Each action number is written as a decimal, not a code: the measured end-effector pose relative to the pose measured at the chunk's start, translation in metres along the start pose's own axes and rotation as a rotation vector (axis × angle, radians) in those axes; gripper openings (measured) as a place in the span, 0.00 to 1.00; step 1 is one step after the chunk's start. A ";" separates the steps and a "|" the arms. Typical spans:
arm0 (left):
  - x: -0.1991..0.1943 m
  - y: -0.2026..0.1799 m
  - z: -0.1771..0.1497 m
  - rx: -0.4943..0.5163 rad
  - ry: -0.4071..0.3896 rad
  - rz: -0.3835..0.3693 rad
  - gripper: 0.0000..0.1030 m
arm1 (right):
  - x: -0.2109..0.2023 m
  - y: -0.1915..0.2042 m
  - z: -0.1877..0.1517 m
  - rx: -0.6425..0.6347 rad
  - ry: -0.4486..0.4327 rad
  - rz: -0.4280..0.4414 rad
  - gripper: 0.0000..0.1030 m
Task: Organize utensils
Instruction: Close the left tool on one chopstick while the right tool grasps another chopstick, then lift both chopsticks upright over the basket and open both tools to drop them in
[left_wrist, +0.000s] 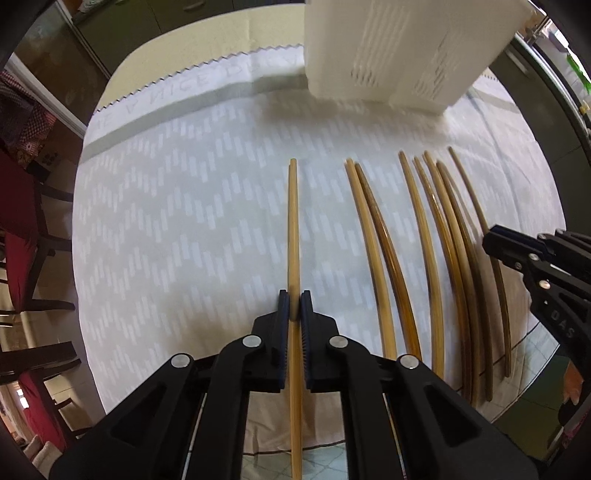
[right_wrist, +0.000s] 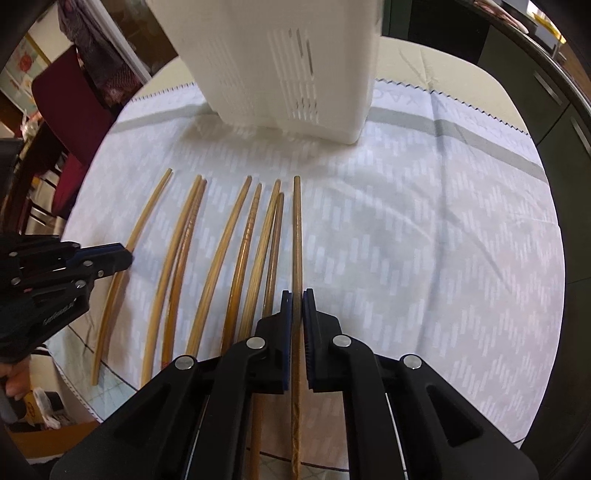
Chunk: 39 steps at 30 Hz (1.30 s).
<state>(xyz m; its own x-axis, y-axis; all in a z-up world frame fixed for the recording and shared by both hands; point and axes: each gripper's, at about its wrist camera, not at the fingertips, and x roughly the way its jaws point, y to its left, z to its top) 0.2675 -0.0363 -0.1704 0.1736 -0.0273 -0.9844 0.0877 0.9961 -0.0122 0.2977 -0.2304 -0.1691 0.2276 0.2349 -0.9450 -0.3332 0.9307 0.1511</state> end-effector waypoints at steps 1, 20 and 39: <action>-0.004 0.003 0.001 -0.005 -0.011 -0.009 0.06 | -0.004 -0.002 -0.002 0.006 -0.013 0.007 0.07; -0.118 -0.005 -0.029 0.018 -0.319 -0.052 0.06 | -0.118 -0.024 -0.058 0.037 -0.381 0.043 0.07; -0.149 -0.011 -0.048 0.048 -0.431 -0.050 0.06 | -0.150 -0.027 -0.081 0.024 -0.477 0.036 0.07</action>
<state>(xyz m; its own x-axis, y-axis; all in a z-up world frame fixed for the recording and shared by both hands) 0.1936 -0.0393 -0.0320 0.5607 -0.1182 -0.8196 0.1504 0.9878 -0.0396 0.1979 -0.3134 -0.0547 0.6125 0.3647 -0.7013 -0.3287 0.9244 0.1935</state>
